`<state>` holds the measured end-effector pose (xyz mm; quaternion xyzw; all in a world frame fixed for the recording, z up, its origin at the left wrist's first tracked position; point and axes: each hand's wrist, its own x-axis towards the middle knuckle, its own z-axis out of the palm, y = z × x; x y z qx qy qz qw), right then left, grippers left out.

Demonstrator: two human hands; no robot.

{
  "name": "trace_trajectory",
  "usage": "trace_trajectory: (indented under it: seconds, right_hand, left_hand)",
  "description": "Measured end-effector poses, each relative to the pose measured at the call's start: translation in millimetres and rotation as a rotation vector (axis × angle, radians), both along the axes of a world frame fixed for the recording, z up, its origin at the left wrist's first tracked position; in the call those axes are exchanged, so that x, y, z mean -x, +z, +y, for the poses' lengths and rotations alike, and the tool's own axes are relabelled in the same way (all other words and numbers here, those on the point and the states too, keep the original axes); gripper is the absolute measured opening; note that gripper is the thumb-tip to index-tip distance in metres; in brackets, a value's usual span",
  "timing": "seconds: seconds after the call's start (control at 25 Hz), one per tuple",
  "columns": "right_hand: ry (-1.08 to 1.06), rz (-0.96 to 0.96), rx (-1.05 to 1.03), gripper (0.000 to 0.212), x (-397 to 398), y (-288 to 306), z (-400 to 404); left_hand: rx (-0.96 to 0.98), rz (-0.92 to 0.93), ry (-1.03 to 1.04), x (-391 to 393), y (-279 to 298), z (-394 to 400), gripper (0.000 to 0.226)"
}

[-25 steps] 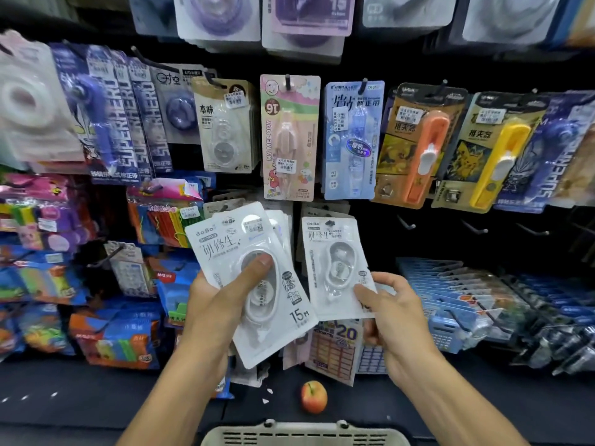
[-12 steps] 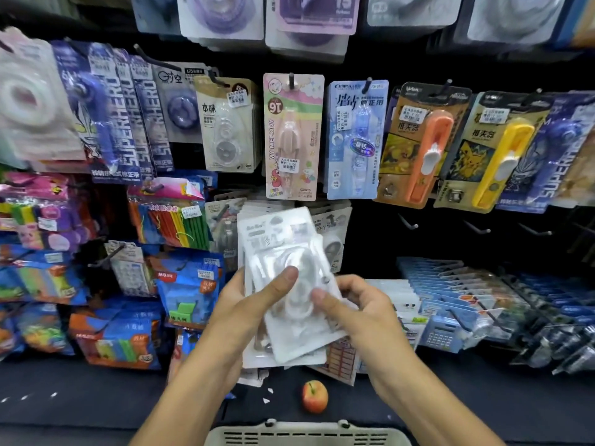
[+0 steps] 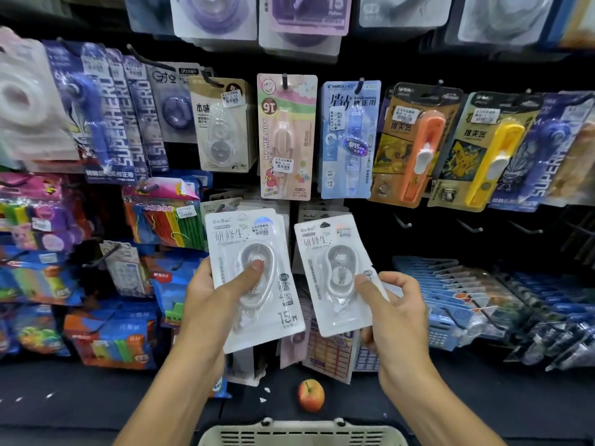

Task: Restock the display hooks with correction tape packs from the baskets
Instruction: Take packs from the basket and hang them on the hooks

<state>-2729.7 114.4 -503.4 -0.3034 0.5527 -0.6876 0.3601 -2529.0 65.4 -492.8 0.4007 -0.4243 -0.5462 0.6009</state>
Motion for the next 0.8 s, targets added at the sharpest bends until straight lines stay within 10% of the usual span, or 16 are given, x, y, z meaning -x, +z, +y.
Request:
trace_trajectory:
  seconds: [0.28,0.56,0.8]
  right_hand:
    - [0.045,0.113,0.007,0.030,-2.4,0.9,-5.0]
    - [0.543,0.214,0.000,0.036,-24.8,-4.3,-0.9]
    - [0.261,-0.001,-0.022,0.006,-8.9,4.8,-10.0]
  left_hand:
    - [-0.016,-0.027,0.004,1.1,-3.8,-0.8,0.057]
    - [0.022,-0.120,-0.034,16.4,-8.9,5.4,0.069]
    - [0.018,-0.048,-0.070,14.6,-8.0,3.0,0.029]
